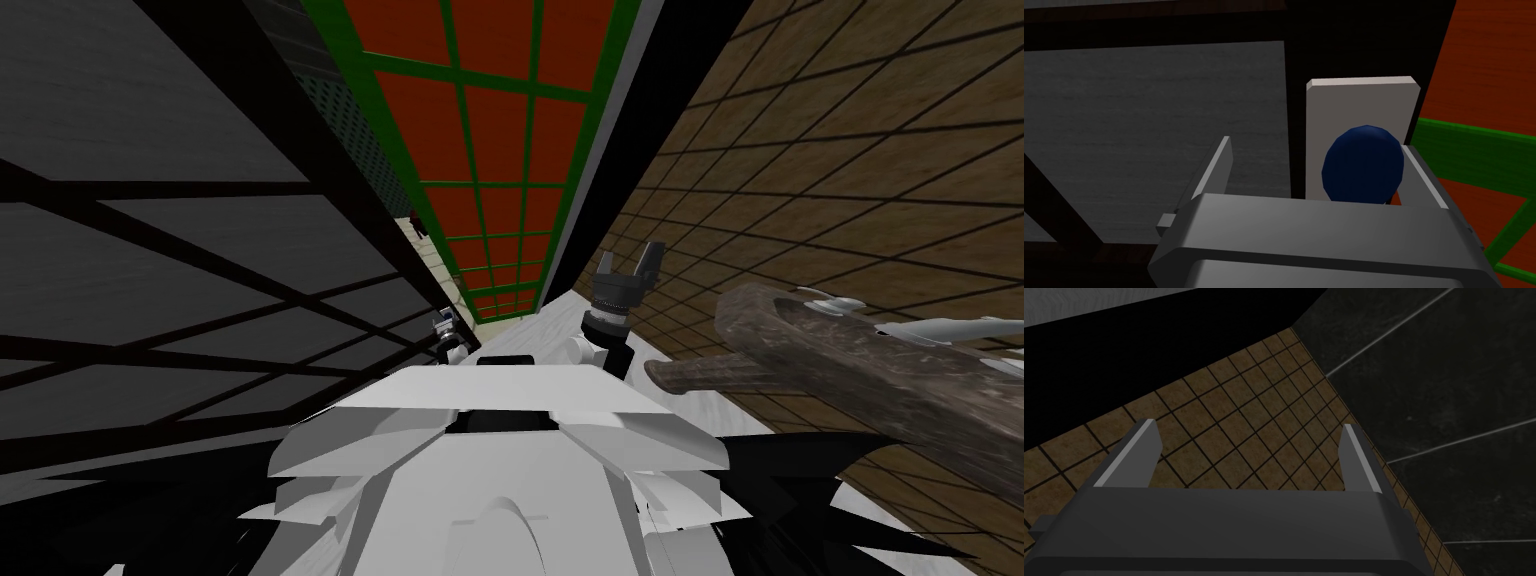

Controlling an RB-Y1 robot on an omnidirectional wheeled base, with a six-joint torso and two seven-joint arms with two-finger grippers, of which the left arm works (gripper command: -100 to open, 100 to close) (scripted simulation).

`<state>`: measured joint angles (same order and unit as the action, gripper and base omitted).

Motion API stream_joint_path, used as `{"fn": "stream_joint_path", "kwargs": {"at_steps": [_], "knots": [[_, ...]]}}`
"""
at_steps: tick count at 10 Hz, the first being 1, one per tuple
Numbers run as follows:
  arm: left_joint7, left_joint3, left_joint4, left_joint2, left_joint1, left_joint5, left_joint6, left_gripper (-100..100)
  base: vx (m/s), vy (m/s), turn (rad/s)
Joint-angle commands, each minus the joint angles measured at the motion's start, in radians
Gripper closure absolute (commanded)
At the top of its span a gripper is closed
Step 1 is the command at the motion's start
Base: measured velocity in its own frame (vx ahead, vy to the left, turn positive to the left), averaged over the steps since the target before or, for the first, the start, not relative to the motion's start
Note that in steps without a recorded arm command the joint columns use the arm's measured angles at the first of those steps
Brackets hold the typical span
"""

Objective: Push the door open

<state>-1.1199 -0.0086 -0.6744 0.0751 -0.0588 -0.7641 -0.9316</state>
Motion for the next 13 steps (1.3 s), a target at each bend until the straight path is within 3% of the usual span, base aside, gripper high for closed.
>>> {"fn": "stream_joint_path", "kwargs": {"at_steps": [1,2,4,5,7,13], "knots": [[0.010,0.026,-0.042,0.018,0.050,-0.012,0.004,100,-0.009,0.001,-0.036],[0.010,0.026,-0.062,0.018,0.056,-0.012,0.004,100,0.002,-0.008,0.030],[0.010,0.026,-0.042,0.018,0.056,-0.012,0.004,100,0.007,-0.006,-0.008],[-0.001,0.027,-0.007,0.014,0.028,-0.020,-0.011,100,-0.016,0.060,-0.186],[0.001,0.036,0.001,0.016,0.029,-0.027,-0.017,100,-0.035,0.074,-0.118],[0.002,0.039,0.004,0.017,0.030,-0.029,-0.019,100,0.000,0.006,0.000]]}}
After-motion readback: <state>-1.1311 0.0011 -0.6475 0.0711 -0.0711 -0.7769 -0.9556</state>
